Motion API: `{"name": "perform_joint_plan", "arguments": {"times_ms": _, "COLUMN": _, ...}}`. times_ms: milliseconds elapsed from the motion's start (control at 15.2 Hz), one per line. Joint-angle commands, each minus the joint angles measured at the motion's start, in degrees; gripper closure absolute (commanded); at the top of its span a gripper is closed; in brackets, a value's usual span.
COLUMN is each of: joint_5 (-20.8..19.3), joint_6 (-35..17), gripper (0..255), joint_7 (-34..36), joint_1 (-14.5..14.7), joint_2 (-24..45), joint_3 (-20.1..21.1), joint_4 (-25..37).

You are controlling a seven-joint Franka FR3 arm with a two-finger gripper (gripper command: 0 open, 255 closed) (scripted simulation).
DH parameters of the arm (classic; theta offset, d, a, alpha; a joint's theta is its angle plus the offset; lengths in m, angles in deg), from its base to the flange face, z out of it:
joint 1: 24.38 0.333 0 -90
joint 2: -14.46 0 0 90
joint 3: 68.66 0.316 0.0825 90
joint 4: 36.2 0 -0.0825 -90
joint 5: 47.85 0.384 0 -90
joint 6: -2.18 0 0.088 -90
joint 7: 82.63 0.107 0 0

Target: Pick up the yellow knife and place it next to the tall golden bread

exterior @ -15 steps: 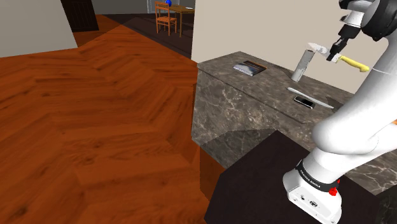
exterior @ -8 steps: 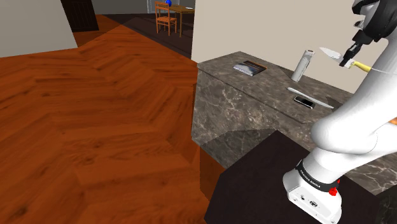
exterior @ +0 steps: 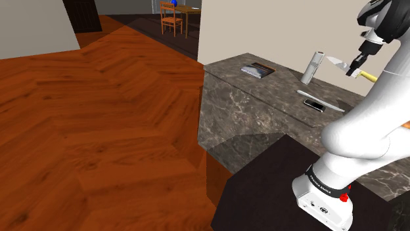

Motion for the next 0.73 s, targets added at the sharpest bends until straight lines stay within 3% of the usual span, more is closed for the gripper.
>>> {"name": "perform_joint_plan", "arguments": {"times_ms": 0, "joint_5": 0.27, "joint_6": -1.5, "gripper": 255, "joint_7": -0.25, "joint_1": -0.02, "joint_2": 0.33, "joint_3": 0.07, "joint_4": -1.23}}
{"name": "perform_joint_plan", "arguments": {"times_ms": 660, "joint_5": 1.8, "joint_6": -8.59, "gripper": 255, "joint_7": -1.61, "joint_1": -0.13, "joint_2": 2.06, "joint_3": 0.48, "joint_4": -7.06}}
